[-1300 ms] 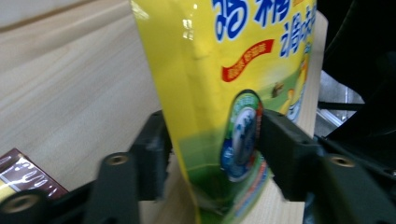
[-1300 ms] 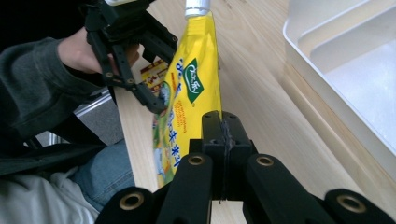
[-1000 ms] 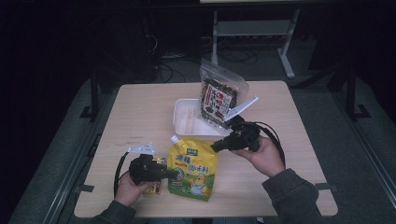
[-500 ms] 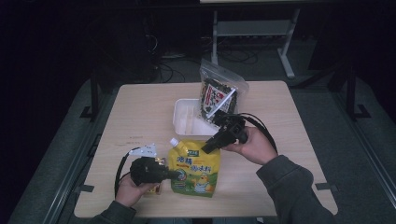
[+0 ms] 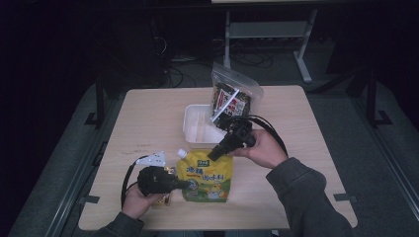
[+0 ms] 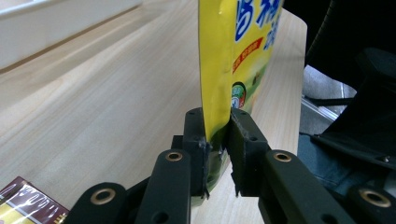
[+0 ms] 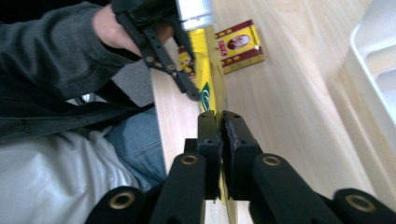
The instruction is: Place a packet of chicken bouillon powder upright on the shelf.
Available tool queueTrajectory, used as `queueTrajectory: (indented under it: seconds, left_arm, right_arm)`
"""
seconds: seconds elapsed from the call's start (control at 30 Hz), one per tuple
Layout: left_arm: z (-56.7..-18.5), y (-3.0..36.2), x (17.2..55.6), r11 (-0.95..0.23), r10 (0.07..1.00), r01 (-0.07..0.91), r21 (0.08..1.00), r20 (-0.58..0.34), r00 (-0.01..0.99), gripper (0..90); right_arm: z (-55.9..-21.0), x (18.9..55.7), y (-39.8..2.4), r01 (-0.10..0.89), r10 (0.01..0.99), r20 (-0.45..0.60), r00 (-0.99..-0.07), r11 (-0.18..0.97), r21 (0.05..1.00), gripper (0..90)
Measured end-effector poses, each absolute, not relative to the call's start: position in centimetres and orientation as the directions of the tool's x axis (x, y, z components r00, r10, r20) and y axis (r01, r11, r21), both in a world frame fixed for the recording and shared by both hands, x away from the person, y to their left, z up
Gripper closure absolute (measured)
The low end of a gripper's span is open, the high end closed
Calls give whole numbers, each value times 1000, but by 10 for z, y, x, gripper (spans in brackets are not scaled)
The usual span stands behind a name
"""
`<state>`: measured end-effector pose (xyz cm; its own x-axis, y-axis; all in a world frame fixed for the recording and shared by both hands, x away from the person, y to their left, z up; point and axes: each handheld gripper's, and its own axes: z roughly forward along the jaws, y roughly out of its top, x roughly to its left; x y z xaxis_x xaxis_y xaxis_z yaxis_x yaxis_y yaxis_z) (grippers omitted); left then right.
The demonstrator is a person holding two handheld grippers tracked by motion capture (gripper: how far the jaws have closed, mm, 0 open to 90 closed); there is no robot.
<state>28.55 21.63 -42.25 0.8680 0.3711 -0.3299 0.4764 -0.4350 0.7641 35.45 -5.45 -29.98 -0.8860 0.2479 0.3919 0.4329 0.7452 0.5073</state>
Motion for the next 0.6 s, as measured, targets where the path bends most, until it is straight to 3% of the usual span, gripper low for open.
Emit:
queueTrajectory:
  seconds: [0.6]
  left_arm:
    - [-413, 229, 285, -379, 444, 485, 788, -305, 842, 495]
  right_arm:
    - [-299, 345, -68, 519, 245, 498, -832, 661, 542, 900]
